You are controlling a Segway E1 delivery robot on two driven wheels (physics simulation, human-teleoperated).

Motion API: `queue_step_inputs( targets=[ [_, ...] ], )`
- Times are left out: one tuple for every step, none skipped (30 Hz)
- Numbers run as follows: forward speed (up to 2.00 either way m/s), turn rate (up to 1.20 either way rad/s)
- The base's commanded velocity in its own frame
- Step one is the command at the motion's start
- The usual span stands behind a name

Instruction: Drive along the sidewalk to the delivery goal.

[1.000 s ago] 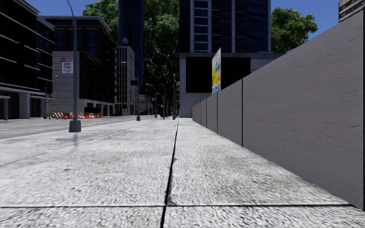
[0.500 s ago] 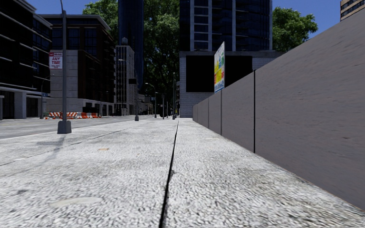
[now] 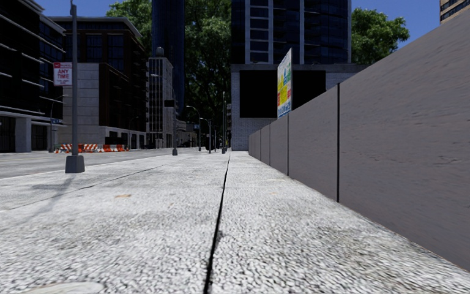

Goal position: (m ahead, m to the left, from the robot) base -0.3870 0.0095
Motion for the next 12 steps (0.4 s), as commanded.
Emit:
queue_step_inputs(
  targets=[
    [0.00,0.00],
    [0.00,0.00],
    [0.00,0.00],
    [0.00,0.00],
    [0.00,0.00],
    [0.00,0.00],
    [0.00,0.00],
    [0.00,0.00],
    [0.00,0.00],
    [0.00,0.00],
    [0.00,0.00],
    [0.00,0.00]
  ],
)
